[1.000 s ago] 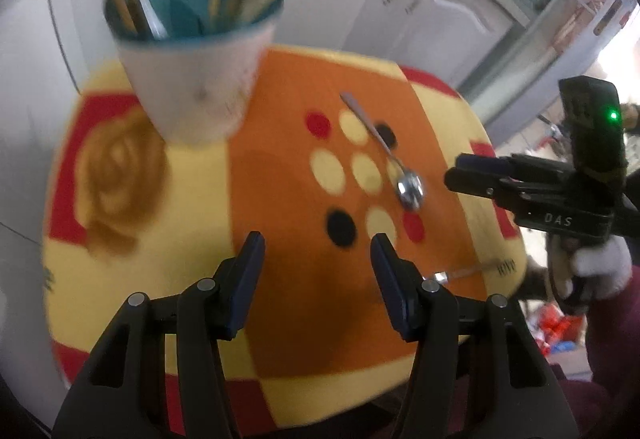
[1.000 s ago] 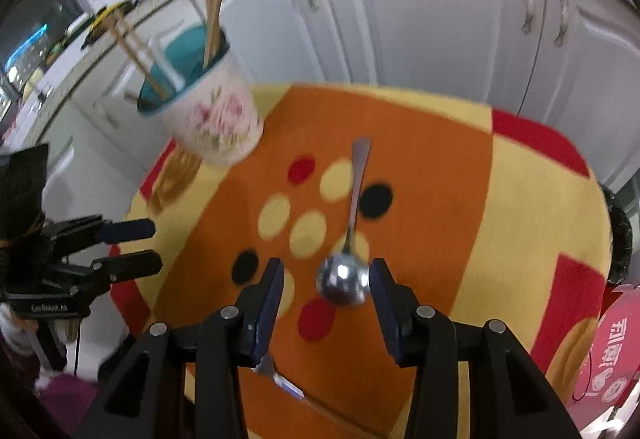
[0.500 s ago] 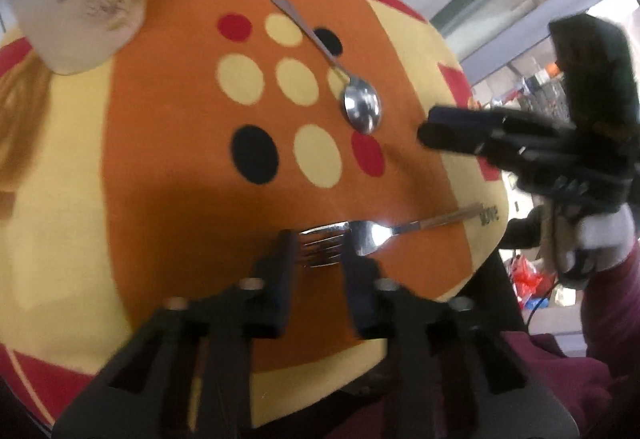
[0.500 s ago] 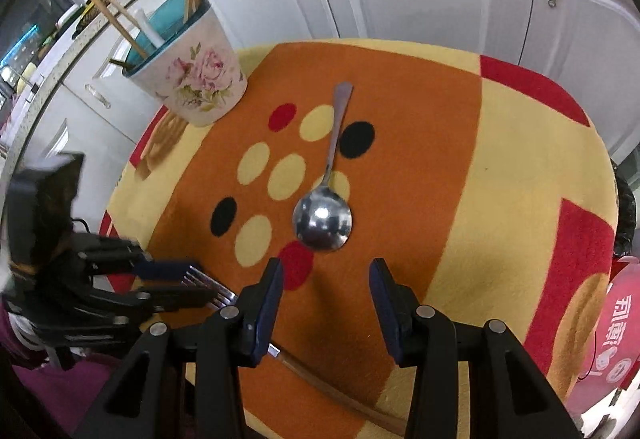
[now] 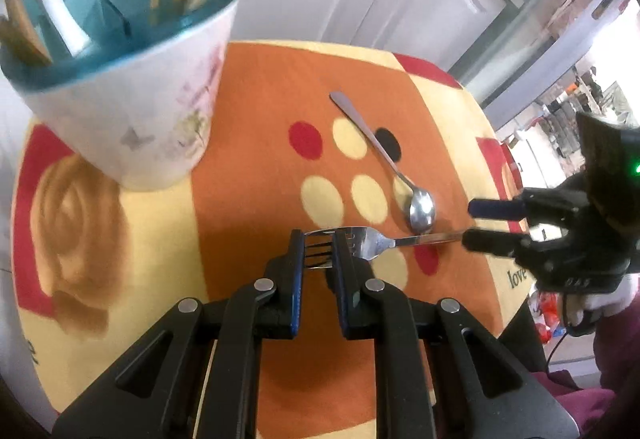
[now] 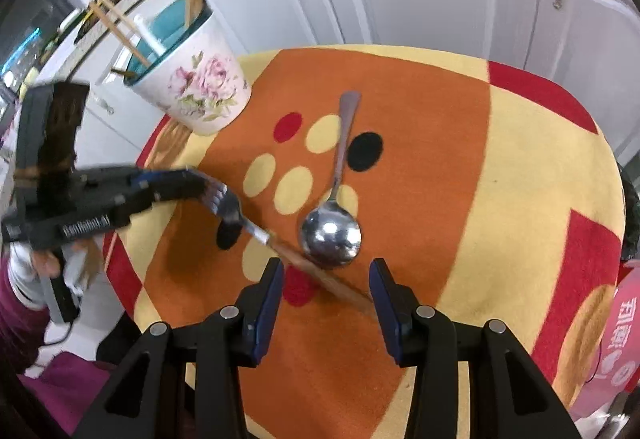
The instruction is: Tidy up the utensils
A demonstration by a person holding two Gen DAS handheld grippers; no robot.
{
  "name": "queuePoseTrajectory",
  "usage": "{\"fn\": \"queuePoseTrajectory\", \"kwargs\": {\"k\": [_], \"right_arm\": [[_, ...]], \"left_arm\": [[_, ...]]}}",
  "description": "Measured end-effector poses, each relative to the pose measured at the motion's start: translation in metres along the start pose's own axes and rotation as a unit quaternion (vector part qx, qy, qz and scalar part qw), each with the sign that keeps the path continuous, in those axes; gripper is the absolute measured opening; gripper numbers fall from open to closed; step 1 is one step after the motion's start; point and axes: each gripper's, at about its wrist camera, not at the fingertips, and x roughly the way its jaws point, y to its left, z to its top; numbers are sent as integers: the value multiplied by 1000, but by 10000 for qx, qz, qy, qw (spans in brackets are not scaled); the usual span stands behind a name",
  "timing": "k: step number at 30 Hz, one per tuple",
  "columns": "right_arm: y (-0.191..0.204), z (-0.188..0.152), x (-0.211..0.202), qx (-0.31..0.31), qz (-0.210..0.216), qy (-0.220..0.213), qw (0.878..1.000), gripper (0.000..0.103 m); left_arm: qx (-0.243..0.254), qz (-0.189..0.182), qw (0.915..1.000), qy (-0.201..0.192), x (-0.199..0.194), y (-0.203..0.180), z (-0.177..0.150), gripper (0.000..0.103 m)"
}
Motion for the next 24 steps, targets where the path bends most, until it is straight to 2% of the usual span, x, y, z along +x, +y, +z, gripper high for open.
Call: {"fn": "queuePoseTrajectory", "kwargs": {"k": [7, 10, 12, 14, 16, 17, 18, 19, 20, 24], "right_arm": [[8, -3, 6, -254, 279, 181, 9991, 42], [13, -8, 15, -425, 167, 279, 9986, 43], [18, -12, 24, -465, 145, 499, 9976, 43], [28, -17, 29, -541, 338, 682, 9956, 43], [45, -24, 34, -626, 777, 878, 9911, 43], [54, -27, 37, -659, 1013, 982, 9878, 43], [60, -29, 38, -704, 1141, 1034, 9856, 42], [67, -30, 39, -781, 1201, 1038, 9842, 42], [71, -29, 38, -837, 1179, 992, 9845, 42], [53, -10, 24, -550, 878, 508, 9933, 42]], "left_arm": [[267, -180, 9992, 226, -3, 0, -7, 10], [461, -236, 9981, 347, -9, 2, -9, 9], [514, -199, 9978, 369, -10, 3, -9, 9], [372, -62, 9988, 320, -10, 11, -6, 9], [89, 229, 9995, 177, -10, 21, -2, 9], [-126, 228, 9995, 154, -10, 28, 0, 11], [-271, 182, 9994, 152, -10, 33, 1, 19], [-493, 111, 9986, 138, -11, 38, 1, 30], [-585, 76, 9982, 118, -14, 40, 0, 33], [-583, 88, 9983, 39, -26, 38, -8, 33]]}}
